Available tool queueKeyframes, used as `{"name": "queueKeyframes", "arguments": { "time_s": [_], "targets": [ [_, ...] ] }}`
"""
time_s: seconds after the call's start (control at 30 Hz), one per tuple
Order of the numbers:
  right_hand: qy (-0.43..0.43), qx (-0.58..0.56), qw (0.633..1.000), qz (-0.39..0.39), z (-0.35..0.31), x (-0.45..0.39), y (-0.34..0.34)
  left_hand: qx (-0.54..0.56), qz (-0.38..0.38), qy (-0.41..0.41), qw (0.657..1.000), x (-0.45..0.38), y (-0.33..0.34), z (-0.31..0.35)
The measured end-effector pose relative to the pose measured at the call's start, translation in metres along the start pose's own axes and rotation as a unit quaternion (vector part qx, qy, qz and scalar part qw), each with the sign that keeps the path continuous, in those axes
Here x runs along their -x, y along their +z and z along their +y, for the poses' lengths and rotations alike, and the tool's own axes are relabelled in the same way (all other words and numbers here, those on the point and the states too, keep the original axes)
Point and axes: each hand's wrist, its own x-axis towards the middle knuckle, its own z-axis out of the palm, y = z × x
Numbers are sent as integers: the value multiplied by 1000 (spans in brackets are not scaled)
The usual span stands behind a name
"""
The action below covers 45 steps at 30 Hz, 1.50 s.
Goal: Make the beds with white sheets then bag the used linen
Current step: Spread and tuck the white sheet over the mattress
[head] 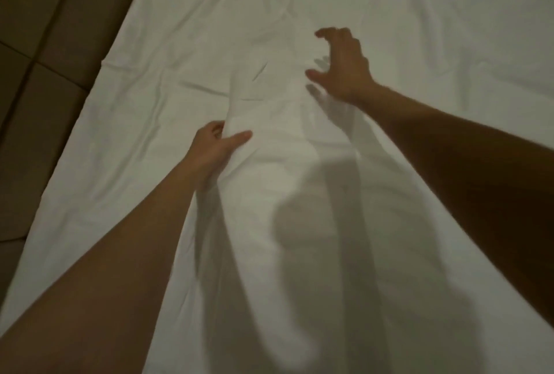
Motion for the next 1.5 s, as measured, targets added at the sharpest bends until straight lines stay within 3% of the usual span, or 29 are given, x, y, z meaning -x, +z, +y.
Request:
{"name": "queueKeyframes", "arguments": {
  "time_s": [0.1, 0.23, 0.4, 0.5, 0.57, 0.63, 0.73, 0.77, 0.83, 0.9, 0.97, 1.03, 1.1, 1.17, 1.2, 1.23, 1.33, 1.37, 1.4, 1.43, 1.5],
  "targets": [
    [-46, 88, 995, -13, 5, 45, 34, -41, -60, -47, 996, 12, -7, -25],
    [-98, 137, 980, -105, 6, 117, 82, -143, -145, -55, 978, 28, -24, -51],
    [-73, 132, 980, -131, -16, 164, 108, -62, -30, -15, 997, 44, -35, -77],
    [-95, 138, 977, -135, -19, 200, 112, -34, -40, -69, 996, 72, -31, -93],
    [-91, 92, 983, -133, -18, 233, 115, -45, -73, -110, 990, 99, -31, -108],
    [-50, -24, 990, -129, -18, 266, 113, -60, -100, -140, 983, 128, -36, -128],
    [85, -206, 975, -13, -14, 318, 103, -77, -161, -173, 969, 177, -43, -162],
    [171, -229, 958, 0, -7, 339, 99, -88, -165, -185, 965, 190, -44, -173],
    [349, -275, 894, -65, 5, 390, 86, -76, -142, -191, 968, 211, -48, -189],
    [501, -351, 771, -180, 20, 440, 76, -28, -108, -207, 972, 223, -54, -195],
    [577, -401, 649, -290, 38, 485, 68, 37, -42, -220, 974, 233, -54, -202],
    [600, -463, 575, -308, 57, 527, 54, 133, 46, -228, 964, 250, -44, -211],
    [622, -508, 539, -254, 75, 560, 36, 317, 53, -236, 917, 276, -13, -216],
    [664, -529, 511, -135, 97, 581, 27, 487, 41, -237, 839, 301, 32, -219],
    [672, -536, 508, -55, 105, 588, 22, 524, 34, -234, 818, 311, 60, -217],
    [653, -540, 532, 14, 116, 597, 20, 545, 31, -236, 804, 320, 90, -211],
    [619, -624, 436, 194, 163, 620, 16, 527, 31, -267, 806, 352, 186, -194],
    [617, -626, 429, 206, 172, 619, 7, 509, 38, -275, 815, 361, 213, -197],
    [603, -597, 481, 221, 169, 620, -3, 487, 56, -285, 824, 371, 235, -196],
    [604, -585, 487, 236, 176, 624, -9, 468, 84, -292, 830, 381, 250, -195],
    [610, -620, 440, 224, 193, 632, -8, 438, 161, -289, 836, 393, 264, -195]
  ]
}}
